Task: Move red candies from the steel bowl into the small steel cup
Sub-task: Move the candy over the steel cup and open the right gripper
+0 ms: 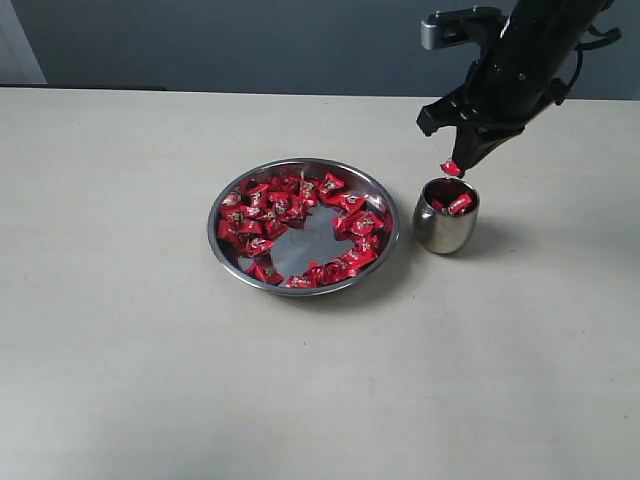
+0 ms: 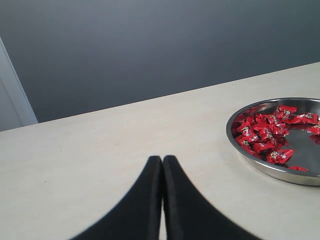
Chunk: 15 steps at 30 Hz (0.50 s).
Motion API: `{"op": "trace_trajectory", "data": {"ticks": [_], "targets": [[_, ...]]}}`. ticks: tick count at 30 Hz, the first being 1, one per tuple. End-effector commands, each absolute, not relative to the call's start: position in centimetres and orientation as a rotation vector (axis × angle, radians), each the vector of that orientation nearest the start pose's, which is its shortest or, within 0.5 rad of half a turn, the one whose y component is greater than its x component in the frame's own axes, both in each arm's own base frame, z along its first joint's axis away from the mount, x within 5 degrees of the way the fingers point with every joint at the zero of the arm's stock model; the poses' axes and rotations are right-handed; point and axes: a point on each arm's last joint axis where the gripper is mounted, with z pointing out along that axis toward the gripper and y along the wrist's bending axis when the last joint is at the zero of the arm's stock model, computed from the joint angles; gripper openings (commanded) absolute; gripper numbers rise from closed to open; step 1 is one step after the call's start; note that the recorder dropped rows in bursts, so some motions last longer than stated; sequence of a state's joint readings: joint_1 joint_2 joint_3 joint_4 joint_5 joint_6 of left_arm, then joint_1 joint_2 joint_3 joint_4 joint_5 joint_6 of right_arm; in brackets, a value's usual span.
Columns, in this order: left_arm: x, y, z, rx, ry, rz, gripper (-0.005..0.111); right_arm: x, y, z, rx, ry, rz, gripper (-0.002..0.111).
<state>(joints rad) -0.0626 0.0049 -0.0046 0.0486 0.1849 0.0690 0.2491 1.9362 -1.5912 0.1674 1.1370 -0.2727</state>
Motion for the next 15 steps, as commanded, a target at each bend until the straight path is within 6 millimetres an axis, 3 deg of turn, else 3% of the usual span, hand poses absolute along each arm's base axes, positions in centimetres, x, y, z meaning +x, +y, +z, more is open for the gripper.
{"op": "trace_trajectory", "data": {"ticks": [1,4,10,15], "targets": [[5.6,-0.3,19.7,0.139,1.657,0.045,0.002,38.8,11.0,23.3,-0.684,2.906,0.221,-0.001],[5.6,-0.3,19.7,0.139,1.657,0.045,0.002,38.9,11.0,22.5,-0.691,2.927,0.222,0.003],[5.6,-0.3,19.7,0.139,1.657,0.045,0.002,39.1,11.1,22.2,-0.691,2.931,0.220,0.039],[5.6,-0.3,19.7,0.139,1.657,0.045,0.002,39.3,11.2,22.2,-0.669,2.910,0.237,0.042]]}}
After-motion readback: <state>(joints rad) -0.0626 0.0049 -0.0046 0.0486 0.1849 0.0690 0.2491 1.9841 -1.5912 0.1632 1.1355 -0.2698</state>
